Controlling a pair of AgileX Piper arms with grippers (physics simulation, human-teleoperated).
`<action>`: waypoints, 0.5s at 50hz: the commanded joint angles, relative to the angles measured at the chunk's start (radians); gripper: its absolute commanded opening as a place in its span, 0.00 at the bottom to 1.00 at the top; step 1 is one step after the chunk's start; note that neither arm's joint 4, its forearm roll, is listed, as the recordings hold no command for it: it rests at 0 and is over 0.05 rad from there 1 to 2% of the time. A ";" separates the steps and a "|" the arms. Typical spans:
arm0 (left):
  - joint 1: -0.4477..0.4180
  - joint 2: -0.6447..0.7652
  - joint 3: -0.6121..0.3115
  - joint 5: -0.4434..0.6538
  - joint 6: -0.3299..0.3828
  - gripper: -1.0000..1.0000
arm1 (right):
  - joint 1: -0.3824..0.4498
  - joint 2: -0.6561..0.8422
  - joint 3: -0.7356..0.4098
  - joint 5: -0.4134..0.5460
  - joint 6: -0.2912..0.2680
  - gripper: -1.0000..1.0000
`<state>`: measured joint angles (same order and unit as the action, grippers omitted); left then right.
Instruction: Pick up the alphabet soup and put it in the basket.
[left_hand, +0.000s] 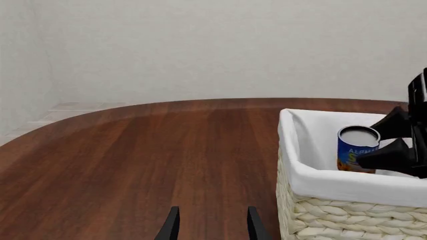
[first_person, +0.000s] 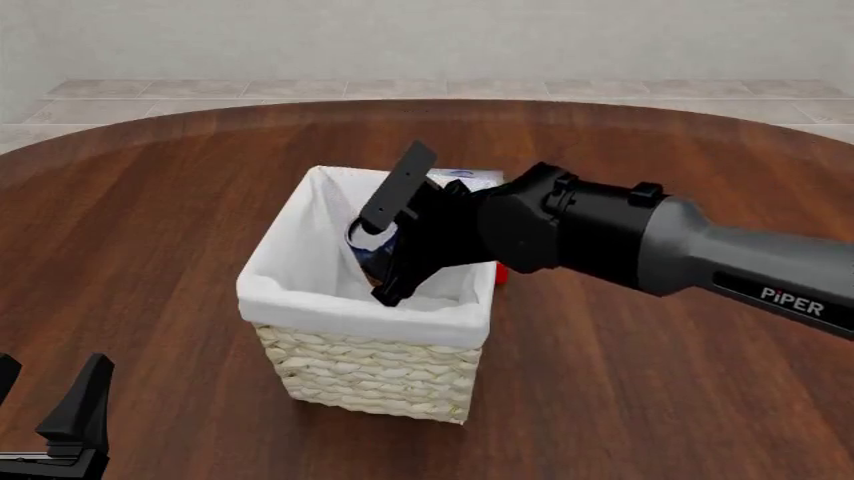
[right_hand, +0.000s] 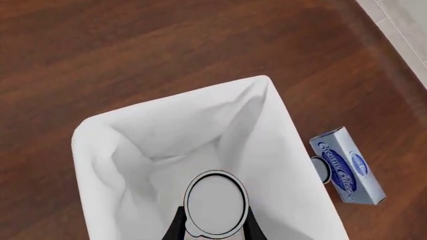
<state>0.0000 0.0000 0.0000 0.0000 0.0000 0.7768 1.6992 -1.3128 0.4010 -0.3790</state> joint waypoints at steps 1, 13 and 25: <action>0.000 0.000 0.000 0.000 0.000 1.00 | -0.001 0.012 0.002 0.005 0.012 0.00; 0.000 0.000 0.000 0.000 0.000 1.00 | -0.007 0.006 0.000 0.000 0.006 1.00; 0.000 0.000 0.000 0.000 0.000 1.00 | -0.011 -0.002 0.002 -0.005 0.007 1.00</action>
<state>0.0000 0.0000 0.0000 0.0000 0.0000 0.7697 1.6997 -1.3142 0.3992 -0.3736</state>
